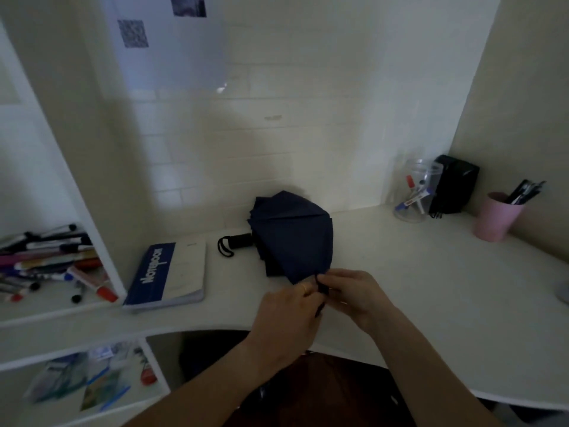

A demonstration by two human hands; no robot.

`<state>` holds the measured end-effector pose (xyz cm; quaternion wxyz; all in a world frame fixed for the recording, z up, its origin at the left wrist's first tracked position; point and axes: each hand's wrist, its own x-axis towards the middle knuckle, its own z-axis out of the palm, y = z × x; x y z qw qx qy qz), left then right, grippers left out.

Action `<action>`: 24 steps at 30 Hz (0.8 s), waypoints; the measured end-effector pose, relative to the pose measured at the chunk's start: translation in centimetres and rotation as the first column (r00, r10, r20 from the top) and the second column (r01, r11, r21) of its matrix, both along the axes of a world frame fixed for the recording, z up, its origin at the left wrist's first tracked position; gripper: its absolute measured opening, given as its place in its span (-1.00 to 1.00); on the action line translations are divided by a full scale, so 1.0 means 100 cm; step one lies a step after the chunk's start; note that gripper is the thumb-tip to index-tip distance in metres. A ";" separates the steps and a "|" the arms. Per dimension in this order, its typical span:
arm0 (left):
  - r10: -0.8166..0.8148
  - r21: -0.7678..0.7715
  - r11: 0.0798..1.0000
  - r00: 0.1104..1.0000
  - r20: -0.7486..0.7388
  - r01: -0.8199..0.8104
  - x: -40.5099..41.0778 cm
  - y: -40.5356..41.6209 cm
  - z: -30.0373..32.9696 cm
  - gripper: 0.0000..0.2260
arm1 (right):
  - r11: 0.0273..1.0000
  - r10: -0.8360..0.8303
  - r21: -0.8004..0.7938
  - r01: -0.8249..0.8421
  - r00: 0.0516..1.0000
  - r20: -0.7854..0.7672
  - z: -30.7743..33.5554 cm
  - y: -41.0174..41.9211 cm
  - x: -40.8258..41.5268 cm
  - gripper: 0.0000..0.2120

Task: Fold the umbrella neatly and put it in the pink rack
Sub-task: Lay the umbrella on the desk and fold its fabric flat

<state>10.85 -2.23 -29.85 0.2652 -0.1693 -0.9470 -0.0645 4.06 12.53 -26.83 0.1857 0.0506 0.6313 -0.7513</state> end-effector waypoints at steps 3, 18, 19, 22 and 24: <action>0.062 0.220 0.967 0.959 0.277 -0.126 0.025 -0.006 -0.001 -0.54 | 1.000 -0.014 -0.001 0.014 1.000 0.023 -0.002 0.006 0.014 -0.81; -0.605 0.749 -0.534 0.796 -0.015 -0.393 -0.052 -0.024 0.051 -0.55 | 0.986 -0.163 0.032 0.166 0.984 -0.073 -0.021 0.011 0.079 -0.86; -0.599 0.749 -0.533 0.801 -0.005 -0.393 -0.052 -0.024 0.049 -0.55 | 0.983 -0.178 0.038 0.182 0.980 -0.093 -0.022 0.009 0.079 -0.85; -0.615 0.789 -0.391 0.772 0.159 -0.473 -0.038 -0.024 0.037 -0.59 | 0.972 -0.216 0.073 0.222 0.972 -0.090 -0.030 0.007 0.084 -0.85; -0.550 0.822 -0.196 0.754 0.360 -0.535 -0.022 -0.029 0.022 -0.59 | 0.974 -0.202 0.094 0.208 0.977 -0.066 -0.039 0.004 0.091 -0.88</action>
